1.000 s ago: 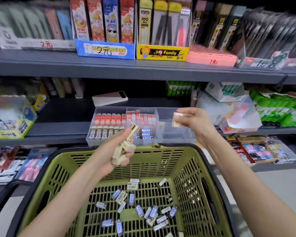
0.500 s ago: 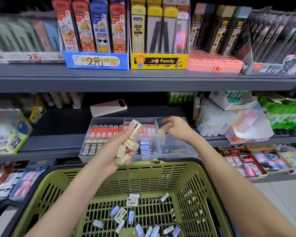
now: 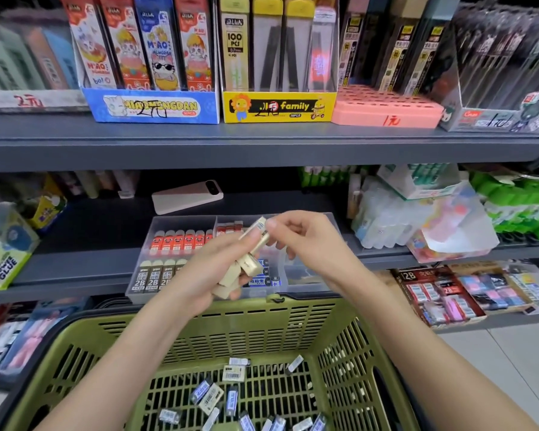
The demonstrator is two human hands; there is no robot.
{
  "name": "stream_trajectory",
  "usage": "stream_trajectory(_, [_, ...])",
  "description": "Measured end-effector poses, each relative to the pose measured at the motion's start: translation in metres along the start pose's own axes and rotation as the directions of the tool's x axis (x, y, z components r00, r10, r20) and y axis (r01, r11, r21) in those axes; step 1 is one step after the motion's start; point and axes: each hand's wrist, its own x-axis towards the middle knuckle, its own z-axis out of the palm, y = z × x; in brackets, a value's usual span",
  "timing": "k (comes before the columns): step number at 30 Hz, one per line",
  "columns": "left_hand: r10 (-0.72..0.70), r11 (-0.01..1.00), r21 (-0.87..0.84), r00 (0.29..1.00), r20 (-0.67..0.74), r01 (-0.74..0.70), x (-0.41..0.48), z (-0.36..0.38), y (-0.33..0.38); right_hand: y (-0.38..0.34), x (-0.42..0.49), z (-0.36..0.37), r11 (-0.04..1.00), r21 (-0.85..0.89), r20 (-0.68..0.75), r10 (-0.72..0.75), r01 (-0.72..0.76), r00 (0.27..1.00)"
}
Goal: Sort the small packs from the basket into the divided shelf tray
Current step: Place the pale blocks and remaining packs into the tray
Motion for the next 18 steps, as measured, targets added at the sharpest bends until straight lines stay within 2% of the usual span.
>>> stream_trajectory(3, [0.015, 0.999, 0.040, 1.000, -0.014, -0.014, 0.004, 0.006, 0.003, 0.002, 0.006, -0.015, 0.987, 0.154, -0.044, 0.046, -0.038, 0.998])
stream_trajectory(5, [0.014, 1.000, 0.017, 0.999, -0.043, -0.013, 0.007, 0.007, 0.005, 0.010, 0.015, -0.033, 0.990, 0.140, -0.201, 0.060, -0.031, 0.978])
stream_trajectory(7, [-0.001, 0.999, -0.054, 0.997, -0.083, -0.004, 0.009, 0.005, 0.005, 0.024, 0.030, -0.049, 0.984, -0.161, -0.377, 0.010, -0.076, 0.926])
stream_trajectory(8, [-0.009, 0.996, -0.090, 0.995, -0.103, 0.000, 0.010, 0.003, 0.005, 0.032, 0.037, -0.053, 0.931, -0.342, -0.393, -0.018, -0.128, 0.919])
stream_trajectory(10, [-0.018, 0.990, -0.139, 0.992, -0.125, 0.001, 0.011, 0.000, 0.002, 0.047, 0.048, -0.053, 0.804, -0.559, -0.332, 0.009, -0.204, 0.943])
stream_trajectory(12, [-0.010, 0.989, -0.151, 0.992, -0.125, -0.009, 0.012, -0.001, 0.000, 0.057, 0.056, -0.045, 0.737, -0.642, -0.255, 0.056, -0.212, 0.965])
stream_trajectory(18, [0.000, 0.990, -0.142, 0.989, -0.145, -0.021, 0.012, -0.004, -0.003, 0.072, 0.065, -0.031, 0.703, -0.697, -0.016, 0.187, -0.145, 0.982])
